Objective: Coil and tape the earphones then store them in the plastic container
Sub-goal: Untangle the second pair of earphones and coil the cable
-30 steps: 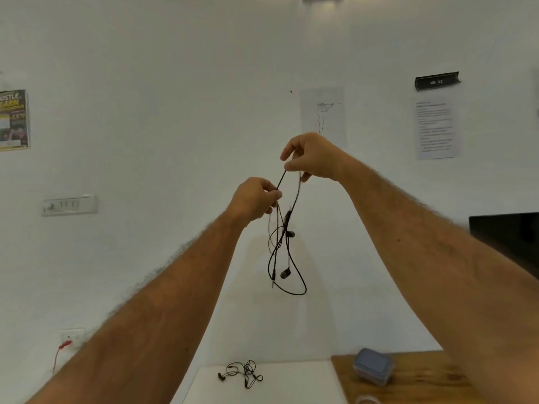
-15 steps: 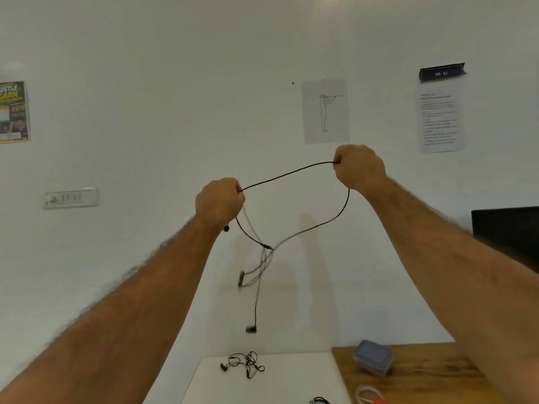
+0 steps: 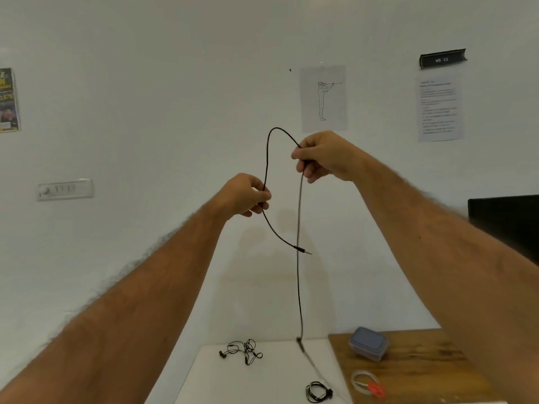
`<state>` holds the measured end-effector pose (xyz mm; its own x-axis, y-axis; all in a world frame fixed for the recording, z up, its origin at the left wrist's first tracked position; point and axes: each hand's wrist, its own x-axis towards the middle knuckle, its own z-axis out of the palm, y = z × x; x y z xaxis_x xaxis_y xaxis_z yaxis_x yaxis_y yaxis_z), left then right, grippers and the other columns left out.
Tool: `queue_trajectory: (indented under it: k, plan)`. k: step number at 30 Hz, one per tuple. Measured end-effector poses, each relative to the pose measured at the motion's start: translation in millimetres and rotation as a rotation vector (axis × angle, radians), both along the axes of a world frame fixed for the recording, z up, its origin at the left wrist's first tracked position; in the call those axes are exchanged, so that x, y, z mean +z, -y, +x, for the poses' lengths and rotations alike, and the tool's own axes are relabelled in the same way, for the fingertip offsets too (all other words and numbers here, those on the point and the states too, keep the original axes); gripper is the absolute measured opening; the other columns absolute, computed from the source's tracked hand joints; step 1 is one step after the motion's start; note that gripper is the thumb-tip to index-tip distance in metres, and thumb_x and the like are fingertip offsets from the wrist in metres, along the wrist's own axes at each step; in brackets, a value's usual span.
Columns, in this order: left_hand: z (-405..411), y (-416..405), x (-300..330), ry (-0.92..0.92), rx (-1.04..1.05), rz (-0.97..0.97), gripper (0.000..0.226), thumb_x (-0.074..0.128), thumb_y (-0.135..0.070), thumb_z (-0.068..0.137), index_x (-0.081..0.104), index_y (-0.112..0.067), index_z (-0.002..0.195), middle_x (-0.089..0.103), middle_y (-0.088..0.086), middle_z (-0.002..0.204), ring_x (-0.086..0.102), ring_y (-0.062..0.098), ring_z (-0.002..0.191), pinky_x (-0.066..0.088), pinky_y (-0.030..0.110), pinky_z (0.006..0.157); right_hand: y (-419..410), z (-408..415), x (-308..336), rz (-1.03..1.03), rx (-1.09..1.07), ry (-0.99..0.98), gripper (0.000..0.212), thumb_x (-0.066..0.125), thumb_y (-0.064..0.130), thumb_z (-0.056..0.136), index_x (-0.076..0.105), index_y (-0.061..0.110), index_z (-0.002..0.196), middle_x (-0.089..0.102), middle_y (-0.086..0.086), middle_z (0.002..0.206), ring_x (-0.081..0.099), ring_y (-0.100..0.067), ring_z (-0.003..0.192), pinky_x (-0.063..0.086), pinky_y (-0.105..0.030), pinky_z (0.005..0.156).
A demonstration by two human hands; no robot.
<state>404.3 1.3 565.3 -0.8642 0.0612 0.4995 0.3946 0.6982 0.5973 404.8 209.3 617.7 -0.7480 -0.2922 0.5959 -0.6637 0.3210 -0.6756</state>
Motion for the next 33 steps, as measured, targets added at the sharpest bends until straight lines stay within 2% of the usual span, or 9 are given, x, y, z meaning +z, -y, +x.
queue_trajectory:
  k: [5,7,10,14,16,19,21,27,33]
  plan:
    - [1,-11,-9,0.051,-0.010,0.131,0.048,0.060,-0.017,0.095,0.042,-0.005,0.138,0.065,0.016,0.108,0.073,0.023,0.080,0.061,0.034,0.070,20,5,3,-0.066,0.050,0.020,0.006,0.061,0.009,0.095,0.064,0.004,0.096,0.067,-0.009,0.071,0.060,-0.012,0.049,0.055,-0.027,0.051]
    - [6,-15,-7,0.112,-0.079,0.159,0.044,0.061,-0.013,0.094,0.047,-0.007,0.135,0.067,0.012,0.106,0.073,0.016,0.074,0.060,0.027,0.062,25,0,0,0.069,-0.103,-0.100,0.008,0.061,0.008,0.094,0.067,0.003,0.093,0.068,-0.011,0.073,0.062,-0.013,0.050,0.055,-0.026,0.050]
    - [15,-11,0,0.101,-0.041,0.076,0.057,0.069,-0.029,0.088,0.042,-0.014,0.137,0.063,0.001,0.098,0.064,0.008,0.070,0.044,0.021,0.053,30,-7,-5,0.278,-0.277,-0.269,0.009,0.062,0.012,0.093,0.069,0.008,0.089,0.069,-0.008,0.074,0.065,-0.013,0.055,0.054,-0.022,0.052]
    - [19,-4,16,-0.066,-0.053,0.375,0.088,0.075,-0.043,0.081,0.023,-0.013,0.145,0.059,0.008,0.098,0.046,0.011,0.064,0.038,0.024,0.052,32,-14,-10,0.380,-0.333,-0.371,0.013,0.062,0.014,0.093,0.070,0.010,0.083,0.068,-0.005,0.071,0.064,-0.012,0.056,0.054,-0.023,0.053]
    - [22,-5,23,-0.120,-0.102,0.462,0.078,0.072,-0.044,0.083,0.031,-0.015,0.142,0.064,0.004,0.096,0.046,0.010,0.059,0.041,0.023,0.050,36,-13,-8,0.403,-0.331,-0.396,0.013,0.062,0.013,0.093,0.069,0.010,0.082,0.068,-0.005,0.072,0.065,-0.012,0.057,0.055,-0.024,0.055]
    - [25,-4,33,-0.167,-0.195,0.420,0.030,0.059,-0.041,0.094,0.064,-0.013,0.102,0.046,-0.005,0.067,0.035,0.007,0.047,0.031,0.019,0.043,40,-13,-4,0.459,-0.413,-0.472,0.013,0.059,0.010,0.092,0.067,0.010,0.082,0.067,-0.004,0.076,0.065,-0.019,0.065,0.058,-0.031,0.063]
    - [29,3,40,-0.183,-0.245,0.482,0.030,0.050,-0.039,0.099,0.066,-0.015,0.089,0.034,-0.008,0.057,0.028,0.007,0.043,0.023,0.019,0.041,34,-18,-4,0.510,-0.512,-0.516,0.016,0.055,0.009,0.091,0.065,0.011,0.079,0.065,-0.006,0.076,0.064,-0.024,0.073,0.057,-0.034,0.070]
    - [26,55,51,-0.249,-0.074,0.674,0.032,0.045,-0.038,0.101,0.065,-0.017,0.086,0.032,-0.006,0.057,0.030,0.007,0.043,0.022,0.019,0.041,-9,-47,-25,0.583,-0.709,-0.351,0.022,0.051,0.005,0.090,0.072,-0.004,0.092,0.072,-0.020,0.092,0.068,-0.037,0.089,0.056,-0.044,0.083]
    - [9,97,21,-0.245,0.075,0.822,0.033,0.044,-0.035,0.102,0.064,-0.016,0.083,0.038,-0.004,0.059,0.035,0.006,0.041,0.025,0.018,0.039,-47,-79,-44,0.508,-0.813,-0.116,0.014,0.056,-0.001,0.085,0.070,0.001,0.087,0.073,-0.014,0.082,0.073,-0.030,0.078,0.062,-0.043,0.072]
